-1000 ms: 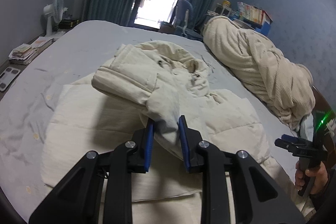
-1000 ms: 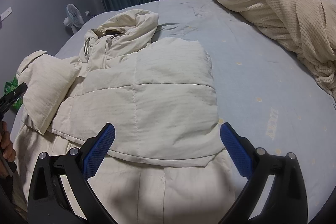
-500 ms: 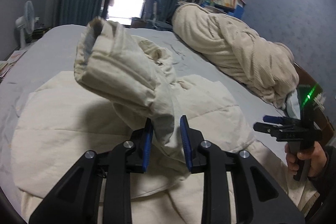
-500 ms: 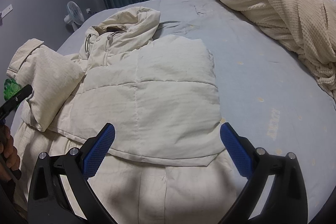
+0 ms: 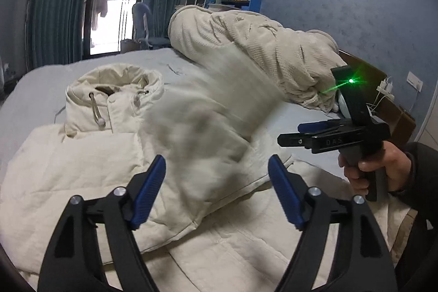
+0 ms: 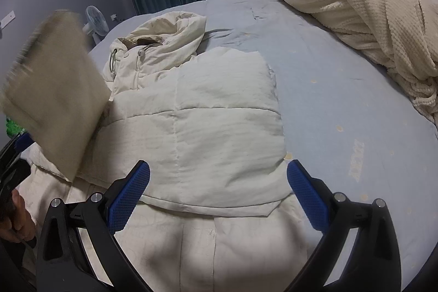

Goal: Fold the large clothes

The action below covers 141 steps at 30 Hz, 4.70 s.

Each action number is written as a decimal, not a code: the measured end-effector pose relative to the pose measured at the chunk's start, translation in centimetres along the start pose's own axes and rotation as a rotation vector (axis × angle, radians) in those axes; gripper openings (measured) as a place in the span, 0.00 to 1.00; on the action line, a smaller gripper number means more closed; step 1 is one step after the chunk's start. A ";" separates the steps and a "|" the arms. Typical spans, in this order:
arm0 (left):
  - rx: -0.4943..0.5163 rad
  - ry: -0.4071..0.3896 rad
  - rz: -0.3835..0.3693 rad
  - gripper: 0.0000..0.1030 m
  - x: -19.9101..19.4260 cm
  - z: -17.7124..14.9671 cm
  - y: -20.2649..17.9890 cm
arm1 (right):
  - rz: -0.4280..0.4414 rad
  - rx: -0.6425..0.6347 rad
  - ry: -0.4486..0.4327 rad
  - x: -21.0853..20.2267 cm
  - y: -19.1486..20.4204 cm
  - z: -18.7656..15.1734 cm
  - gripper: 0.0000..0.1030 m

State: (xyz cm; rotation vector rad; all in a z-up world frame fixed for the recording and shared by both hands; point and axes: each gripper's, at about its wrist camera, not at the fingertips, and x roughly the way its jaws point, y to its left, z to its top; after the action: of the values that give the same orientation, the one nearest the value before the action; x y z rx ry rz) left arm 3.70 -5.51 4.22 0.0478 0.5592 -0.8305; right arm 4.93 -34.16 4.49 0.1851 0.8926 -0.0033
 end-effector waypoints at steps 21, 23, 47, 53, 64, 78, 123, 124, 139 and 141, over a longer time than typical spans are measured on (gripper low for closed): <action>-0.333 0.116 0.464 0.87 -4.9 -1.4 11.8 | 0.203 0.048 0.072 1.6 1.1 0.3 0.81; -0.357 0.145 0.467 0.87 -4.6 -1.8 12.4 | 0.206 0.019 0.101 2.3 1.9 0.3 0.59; -0.303 0.276 0.517 0.89 -1.5 -2.6 12.2 | 0.169 0.023 0.052 2.6 1.8 1.8 0.79; -0.304 0.244 0.542 0.91 -1.3 -1.5 12.7 | 0.184 0.044 -0.002 1.8 0.9 2.8 0.89; -0.441 0.188 0.430 0.91 -1.5 0.0 16.8 | 0.266 0.152 0.011 5.2 -1.6 8.1 0.91; -0.432 0.228 0.503 0.93 1.3 2.1 20.9 | 0.326 0.317 0.080 17.0 -5.2 21.6 0.92; -0.469 0.198 0.543 0.93 0.5 1.2 23.3 | 0.386 -0.032 -0.014 18.6 5.0 30.7 0.08; -0.471 0.193 0.540 0.93 0.3 1.3 23.3 | 0.386 -0.053 -0.029 17.3 5.2 30.1 0.08; -0.512 0.113 0.518 0.93 -2.1 2.3 23.6 | 0.408 -0.092 -0.168 6.7 4.5 22.6 0.05; -0.508 0.107 0.518 0.93 -2.2 2.4 23.5 | 0.410 -0.096 -0.181 5.5 4.7 21.3 0.05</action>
State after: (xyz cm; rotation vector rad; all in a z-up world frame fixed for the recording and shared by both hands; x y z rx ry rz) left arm 20.30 11.44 3.27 -0.2220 0.8026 -0.1689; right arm 25.24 -32.55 13.99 0.2713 0.6605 0.3977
